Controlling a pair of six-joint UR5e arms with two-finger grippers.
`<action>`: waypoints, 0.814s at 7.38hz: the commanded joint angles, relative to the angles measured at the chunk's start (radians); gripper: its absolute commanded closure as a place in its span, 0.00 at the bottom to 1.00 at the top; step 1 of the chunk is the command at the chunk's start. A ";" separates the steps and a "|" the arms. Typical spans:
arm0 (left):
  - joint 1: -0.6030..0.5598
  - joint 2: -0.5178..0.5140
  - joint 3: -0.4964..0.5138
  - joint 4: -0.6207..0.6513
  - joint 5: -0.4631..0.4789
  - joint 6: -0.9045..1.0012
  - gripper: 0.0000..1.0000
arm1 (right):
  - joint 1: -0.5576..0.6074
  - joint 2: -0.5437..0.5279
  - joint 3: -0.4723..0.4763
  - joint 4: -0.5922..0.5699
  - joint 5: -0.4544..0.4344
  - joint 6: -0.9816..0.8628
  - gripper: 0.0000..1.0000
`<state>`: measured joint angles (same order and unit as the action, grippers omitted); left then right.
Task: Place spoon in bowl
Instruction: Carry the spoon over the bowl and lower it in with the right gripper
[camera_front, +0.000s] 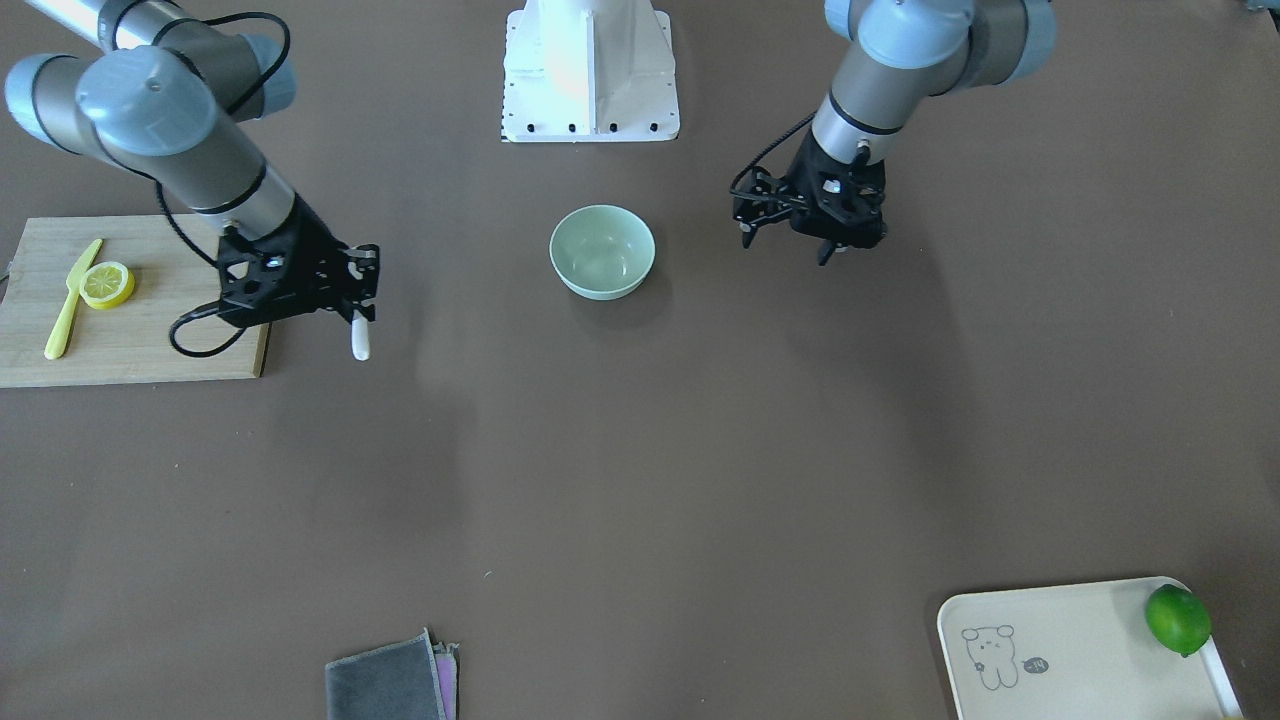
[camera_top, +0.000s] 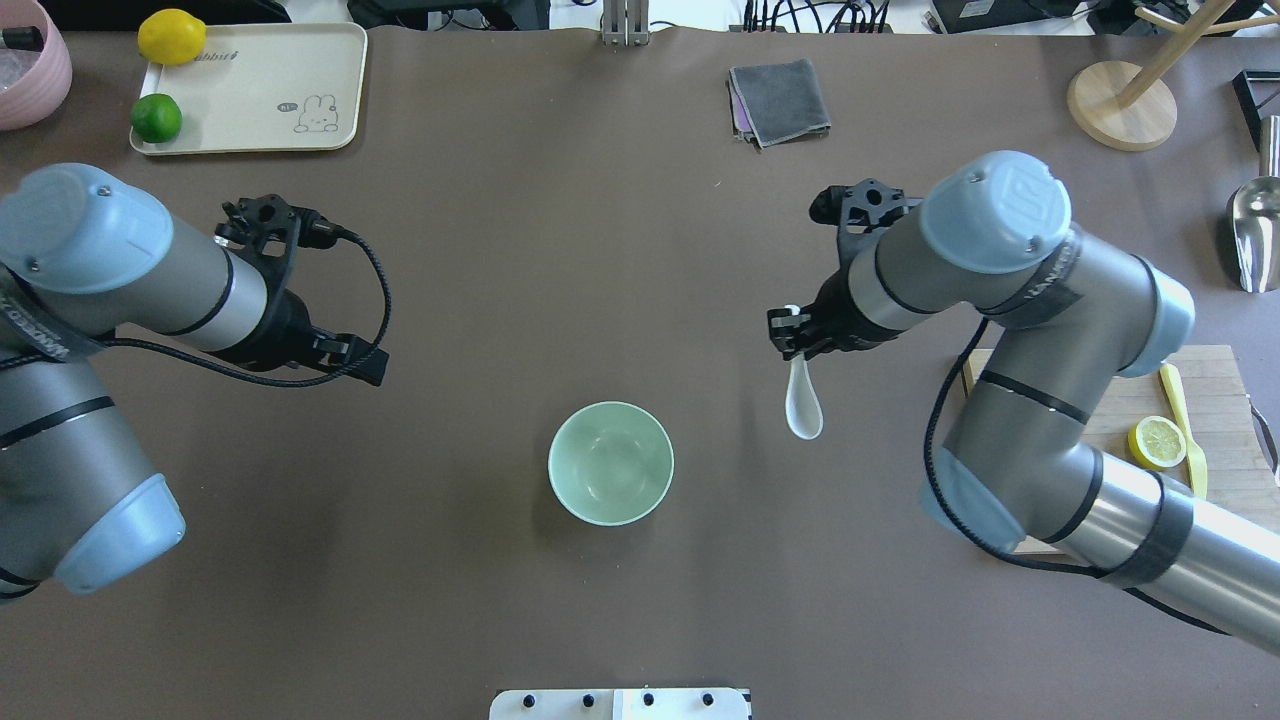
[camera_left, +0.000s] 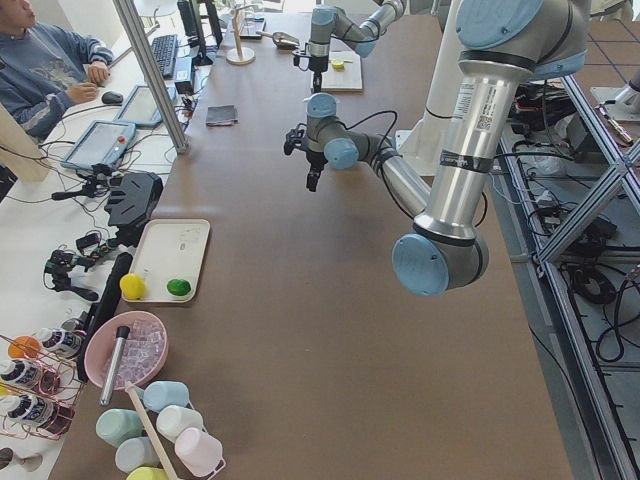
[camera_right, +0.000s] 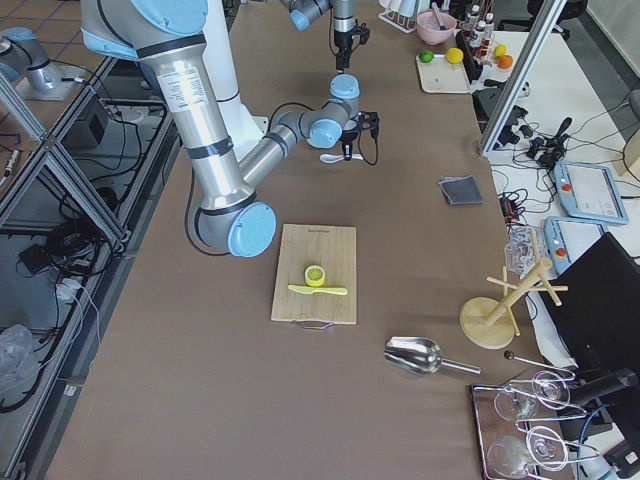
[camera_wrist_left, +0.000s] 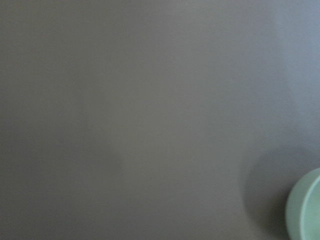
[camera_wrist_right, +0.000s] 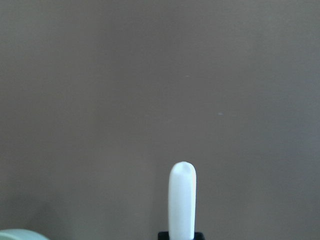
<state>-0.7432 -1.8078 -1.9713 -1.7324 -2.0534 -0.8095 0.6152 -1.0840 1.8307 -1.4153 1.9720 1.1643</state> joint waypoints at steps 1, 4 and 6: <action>-0.090 0.056 0.011 -0.003 -0.060 0.128 0.02 | -0.128 0.159 -0.014 -0.114 -0.140 0.169 1.00; -0.090 0.056 0.015 -0.003 -0.059 0.128 0.02 | -0.183 0.271 -0.149 -0.106 -0.232 0.259 1.00; -0.088 0.056 0.019 -0.003 -0.059 0.127 0.02 | -0.183 0.273 -0.165 -0.106 -0.242 0.268 1.00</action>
<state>-0.8317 -1.7520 -1.9542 -1.7349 -2.1122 -0.6817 0.4338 -0.8194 1.6844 -1.5221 1.7391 1.4227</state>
